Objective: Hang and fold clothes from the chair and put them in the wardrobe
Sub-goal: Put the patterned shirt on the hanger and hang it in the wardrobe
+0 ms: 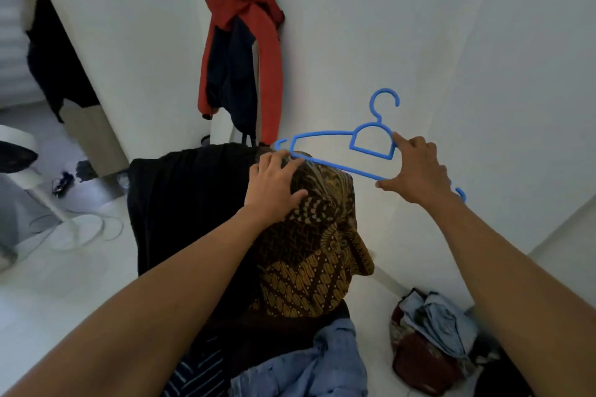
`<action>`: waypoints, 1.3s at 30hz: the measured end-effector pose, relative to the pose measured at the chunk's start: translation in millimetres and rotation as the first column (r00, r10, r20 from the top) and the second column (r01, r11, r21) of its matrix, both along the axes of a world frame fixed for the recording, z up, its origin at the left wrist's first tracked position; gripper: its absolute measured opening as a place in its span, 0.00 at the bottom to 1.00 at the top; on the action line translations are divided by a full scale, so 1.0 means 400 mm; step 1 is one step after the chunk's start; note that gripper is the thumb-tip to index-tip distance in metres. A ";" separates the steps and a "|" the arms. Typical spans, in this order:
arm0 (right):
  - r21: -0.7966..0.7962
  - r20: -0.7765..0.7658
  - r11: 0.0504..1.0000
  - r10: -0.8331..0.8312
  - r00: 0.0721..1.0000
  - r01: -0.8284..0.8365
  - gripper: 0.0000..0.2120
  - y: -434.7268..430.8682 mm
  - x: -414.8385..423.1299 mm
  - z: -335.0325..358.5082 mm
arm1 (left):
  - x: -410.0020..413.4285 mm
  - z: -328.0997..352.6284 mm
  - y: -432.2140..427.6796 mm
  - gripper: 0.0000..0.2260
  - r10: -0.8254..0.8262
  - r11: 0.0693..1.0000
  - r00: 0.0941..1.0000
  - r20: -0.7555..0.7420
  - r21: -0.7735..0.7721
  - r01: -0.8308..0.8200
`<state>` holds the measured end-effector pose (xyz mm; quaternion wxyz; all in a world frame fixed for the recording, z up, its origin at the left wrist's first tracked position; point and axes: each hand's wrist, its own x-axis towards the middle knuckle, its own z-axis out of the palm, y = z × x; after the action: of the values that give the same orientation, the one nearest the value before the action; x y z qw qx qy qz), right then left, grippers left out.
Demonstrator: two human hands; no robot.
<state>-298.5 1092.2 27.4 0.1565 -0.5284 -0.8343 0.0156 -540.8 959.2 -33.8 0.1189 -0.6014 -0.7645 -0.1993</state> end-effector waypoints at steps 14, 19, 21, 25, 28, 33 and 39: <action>-0.086 0.026 0.996 0.024 0.999 -0.022 0.50 0.139 -0.013 -0.063 | -0.018 -0.050 0.096 0.16 0.059 0.996 0.960 0.274 0.052 -0.076; -0.076 0.037 0.996 0.042 0.998 -0.039 0.50 0.104 -0.034 -0.052 | -0.003 -0.066 0.020 0.15 0.058 0.988 0.939 0.340 0.117 -0.104; -0.067 0.045 0.997 0.041 0.998 -0.038 0.50 0.085 -0.039 -0.046 | 0.010 -0.085 -0.017 0.16 0.048 0.989 0.930 0.365 0.115 -0.096; -0.061 0.073 0.998 0.030 0.997 -0.025 0.50 0.044 -0.044 -0.049 | 0.035 -0.132 -0.083 0.16 0.022 0.991 0.904 0.427 0.113 -0.078; -0.064 0.093 0.998 0.019 0.996 -0.013 0.50 0.015 -0.040 -0.057 | 0.058 -0.167 -0.134 0.16 0.013 0.994 0.881 0.474 0.092 -0.064; -0.074 0.107 0.997 0.004 0.994 0.004 0.49 -0.025 -0.028 -0.072 | 0.076 -0.213 -0.183 0.16 0.015 0.997 0.851 0.524 0.057 -0.052; -0.065 0.113 0.998 -0.004 0.994 0.011 0.50 -0.051 -0.010 -0.086 | 0.079 -0.232 -0.196 0.16 0.029 0.999 0.842 0.539 -0.041 -0.008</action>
<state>-302.6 1071.8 -7.1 0.0918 -0.5365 -0.8388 0.0125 -509.2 880.9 -126.6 -0.1101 -0.5157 -0.7765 -0.3450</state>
